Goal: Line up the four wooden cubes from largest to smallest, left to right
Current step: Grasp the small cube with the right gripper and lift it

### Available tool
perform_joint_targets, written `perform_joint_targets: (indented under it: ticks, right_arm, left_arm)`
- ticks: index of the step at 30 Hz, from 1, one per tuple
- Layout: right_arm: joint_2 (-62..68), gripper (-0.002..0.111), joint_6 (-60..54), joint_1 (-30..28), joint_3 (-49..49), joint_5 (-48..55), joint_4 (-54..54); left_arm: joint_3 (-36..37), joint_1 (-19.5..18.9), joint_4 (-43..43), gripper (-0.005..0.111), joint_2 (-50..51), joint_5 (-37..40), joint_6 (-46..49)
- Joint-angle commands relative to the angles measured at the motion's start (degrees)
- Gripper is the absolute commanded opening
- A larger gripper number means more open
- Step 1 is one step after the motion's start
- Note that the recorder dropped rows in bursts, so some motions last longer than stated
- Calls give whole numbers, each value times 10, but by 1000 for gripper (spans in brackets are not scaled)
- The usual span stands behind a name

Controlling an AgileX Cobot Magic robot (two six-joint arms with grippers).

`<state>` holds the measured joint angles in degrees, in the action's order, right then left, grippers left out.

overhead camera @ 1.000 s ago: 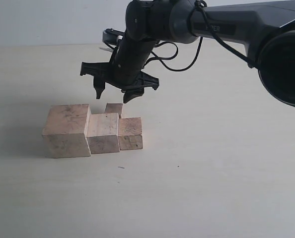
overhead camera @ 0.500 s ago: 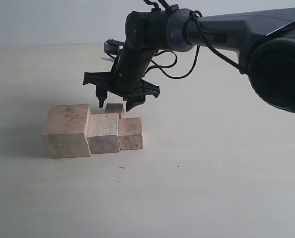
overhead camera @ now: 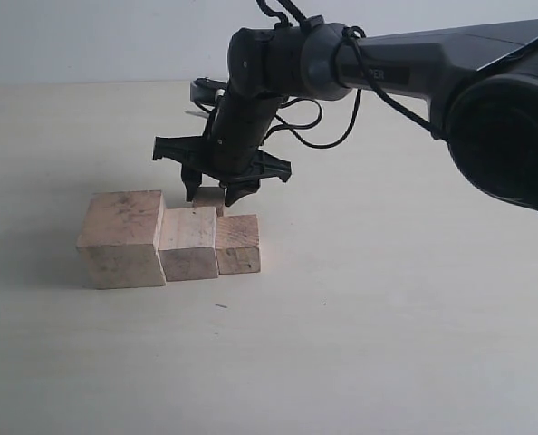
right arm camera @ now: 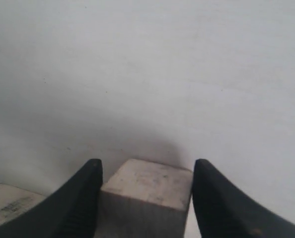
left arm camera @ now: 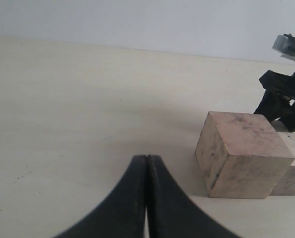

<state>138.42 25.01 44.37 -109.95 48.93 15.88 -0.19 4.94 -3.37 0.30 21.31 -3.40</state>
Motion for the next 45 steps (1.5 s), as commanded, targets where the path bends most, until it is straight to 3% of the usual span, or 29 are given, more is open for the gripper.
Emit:
perform_joint_targets:
  ticks: [1,3,12,18,21,27,33,45]
  right_arm:
    - [-4,10,-67,0,-13,-10,-4]
    - [-4,0,-82,0,-26,-10,-5]
    - [-4,0,-100,-6,-112,65,-80]
    - [-8,0,-257,-31,-174,195,-86]
    - [-18,0,-379,-42,-178,210,-87]
    - [-69,0,-466,-54,-155,210,-81]
    - [-121,0,-470,-86,-122,210,-73]
    - [-239,0,-459,-141,106,205,-5]
  left_arm:
    - [2,3,2,0,-3,-7,0]
    - [2,3,2,0,-3,-7,0]
    - [2,3,2,0,-3,-7,0]
    - [2,3,2,0,-3,-7,0]
    - [2,3,2,0,-3,-7,0]
    - [2,3,2,0,-3,-7,0]
    - [2,3,2,0,-3,-7,0]
    - [2,3,2,0,-3,-7,0]
